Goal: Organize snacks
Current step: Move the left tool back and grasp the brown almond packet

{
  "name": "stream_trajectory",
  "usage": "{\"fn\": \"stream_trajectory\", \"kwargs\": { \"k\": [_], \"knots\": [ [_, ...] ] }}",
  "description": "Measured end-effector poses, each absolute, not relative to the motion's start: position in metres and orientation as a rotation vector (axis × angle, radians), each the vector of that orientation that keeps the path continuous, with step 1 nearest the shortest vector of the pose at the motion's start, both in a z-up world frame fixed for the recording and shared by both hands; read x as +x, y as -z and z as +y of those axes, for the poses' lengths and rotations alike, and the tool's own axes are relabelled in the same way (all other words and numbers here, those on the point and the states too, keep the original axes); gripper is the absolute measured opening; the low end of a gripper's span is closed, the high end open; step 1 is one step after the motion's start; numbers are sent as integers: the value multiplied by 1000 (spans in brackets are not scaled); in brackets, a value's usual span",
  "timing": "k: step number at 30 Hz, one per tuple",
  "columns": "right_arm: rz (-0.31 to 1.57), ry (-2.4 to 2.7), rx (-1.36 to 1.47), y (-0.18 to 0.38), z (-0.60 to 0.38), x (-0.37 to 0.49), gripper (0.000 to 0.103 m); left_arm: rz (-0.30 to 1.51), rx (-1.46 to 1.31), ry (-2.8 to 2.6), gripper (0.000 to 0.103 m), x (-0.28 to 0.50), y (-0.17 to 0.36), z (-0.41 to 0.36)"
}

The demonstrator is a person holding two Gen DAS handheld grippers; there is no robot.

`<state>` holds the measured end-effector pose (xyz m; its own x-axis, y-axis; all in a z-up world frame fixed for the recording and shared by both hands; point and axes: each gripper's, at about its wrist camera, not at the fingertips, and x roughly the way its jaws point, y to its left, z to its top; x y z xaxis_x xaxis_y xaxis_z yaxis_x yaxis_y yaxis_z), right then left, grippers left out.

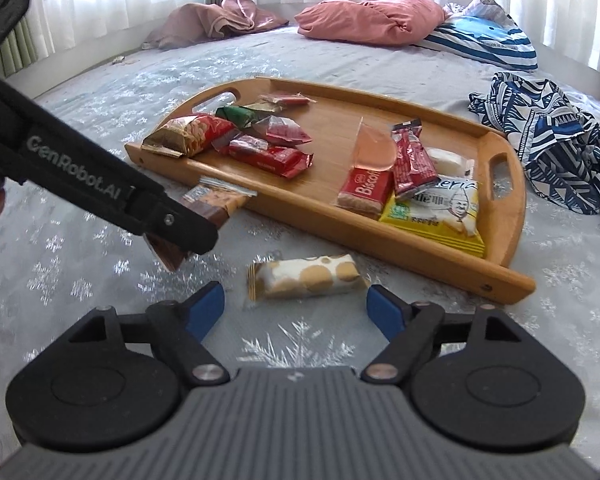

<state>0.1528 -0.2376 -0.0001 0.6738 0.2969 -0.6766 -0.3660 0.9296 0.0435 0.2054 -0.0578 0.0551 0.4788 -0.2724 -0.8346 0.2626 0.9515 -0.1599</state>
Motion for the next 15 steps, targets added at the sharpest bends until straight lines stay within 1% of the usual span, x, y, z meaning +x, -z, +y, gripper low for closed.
{"fn": "stream_trajectory", "kwargs": {
  "k": [15],
  "knots": [
    [748, -328, -93, 4, -233, 166, 88, 998, 21, 316, 41, 203, -53, -55]
  ]
}}
